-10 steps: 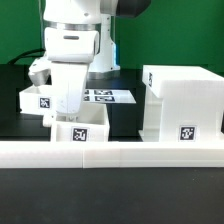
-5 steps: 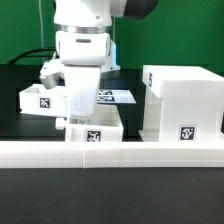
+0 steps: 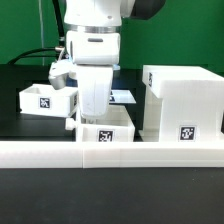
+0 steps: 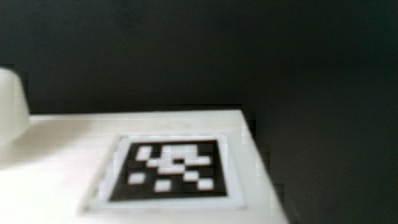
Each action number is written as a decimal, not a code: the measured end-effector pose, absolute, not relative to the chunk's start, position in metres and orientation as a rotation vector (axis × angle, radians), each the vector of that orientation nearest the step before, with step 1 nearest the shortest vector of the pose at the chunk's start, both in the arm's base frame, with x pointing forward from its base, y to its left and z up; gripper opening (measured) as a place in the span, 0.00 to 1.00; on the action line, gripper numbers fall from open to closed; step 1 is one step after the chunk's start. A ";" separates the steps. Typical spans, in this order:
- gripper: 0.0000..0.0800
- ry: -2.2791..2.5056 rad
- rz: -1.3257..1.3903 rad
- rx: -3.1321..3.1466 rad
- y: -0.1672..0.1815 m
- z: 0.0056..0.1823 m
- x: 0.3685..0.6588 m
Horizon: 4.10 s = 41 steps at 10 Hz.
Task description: Assemble drawer
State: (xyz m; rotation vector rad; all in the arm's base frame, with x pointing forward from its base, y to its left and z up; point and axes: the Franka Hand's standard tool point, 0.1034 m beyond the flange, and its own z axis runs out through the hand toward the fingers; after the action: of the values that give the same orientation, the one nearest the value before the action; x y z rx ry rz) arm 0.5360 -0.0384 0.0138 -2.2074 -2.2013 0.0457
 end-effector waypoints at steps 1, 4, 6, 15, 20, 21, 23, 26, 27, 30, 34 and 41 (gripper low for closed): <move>0.05 -2.188 0.035 -2.227 -0.034 0.013 0.537; 0.05 -2.167 0.028 -2.238 -0.020 0.014 0.540; 0.05 -2.171 0.018 -2.236 -0.017 0.012 0.540; 0.05 -2.166 -0.024 -2.272 -0.009 0.010 0.541; 0.05 -2.149 -0.022 -2.287 -0.011 0.009 0.540; 0.05 -2.154 -0.020 -2.281 -0.017 0.009 0.539; 0.05 -2.169 -0.021 -2.264 -0.023 0.008 0.538; 0.05 -2.136 -0.120 -2.214 -0.044 0.009 0.538; 0.05 -2.175 -0.120 -2.180 -0.035 0.010 0.540; 0.05 -2.210 -0.116 -2.154 -0.030 0.011 0.541; 0.05 -2.215 -0.120 -2.164 -0.029 0.010 0.541; 0.05 -2.175 -0.111 -2.208 -0.024 0.010 0.542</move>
Offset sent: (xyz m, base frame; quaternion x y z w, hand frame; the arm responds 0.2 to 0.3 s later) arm 0.0078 0.0196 0.0014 0.0132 0.0101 0.0041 0.9999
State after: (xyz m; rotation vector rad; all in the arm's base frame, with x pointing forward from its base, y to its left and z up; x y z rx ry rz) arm 0.5416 -0.0240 0.0099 -2.2077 -2.1749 -0.1107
